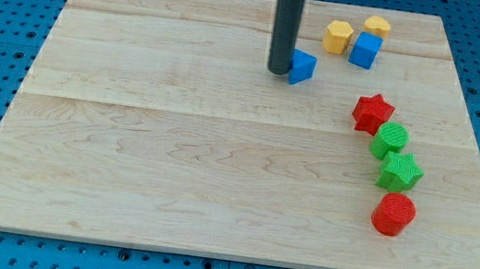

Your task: Push the red star into the green circle

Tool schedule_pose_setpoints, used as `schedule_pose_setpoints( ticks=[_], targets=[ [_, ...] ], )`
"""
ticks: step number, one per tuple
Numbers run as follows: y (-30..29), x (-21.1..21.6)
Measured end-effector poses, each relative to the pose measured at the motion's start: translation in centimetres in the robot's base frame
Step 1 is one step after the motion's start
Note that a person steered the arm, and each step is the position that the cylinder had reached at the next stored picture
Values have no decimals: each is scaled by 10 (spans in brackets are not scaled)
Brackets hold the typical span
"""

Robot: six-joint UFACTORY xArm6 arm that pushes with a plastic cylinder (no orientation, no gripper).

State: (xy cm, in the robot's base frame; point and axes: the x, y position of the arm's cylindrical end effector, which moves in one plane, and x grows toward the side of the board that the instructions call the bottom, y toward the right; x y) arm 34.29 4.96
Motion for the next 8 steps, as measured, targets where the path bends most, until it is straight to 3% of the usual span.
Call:
schedule_pose_setpoints(
  ticks=[1,2,3,4,6,7,8],
  targets=[
    [-19,41],
    [21,22],
    [74,-28],
    [107,3],
    [109,115],
    [106,118],
    [132,89]
  ],
)
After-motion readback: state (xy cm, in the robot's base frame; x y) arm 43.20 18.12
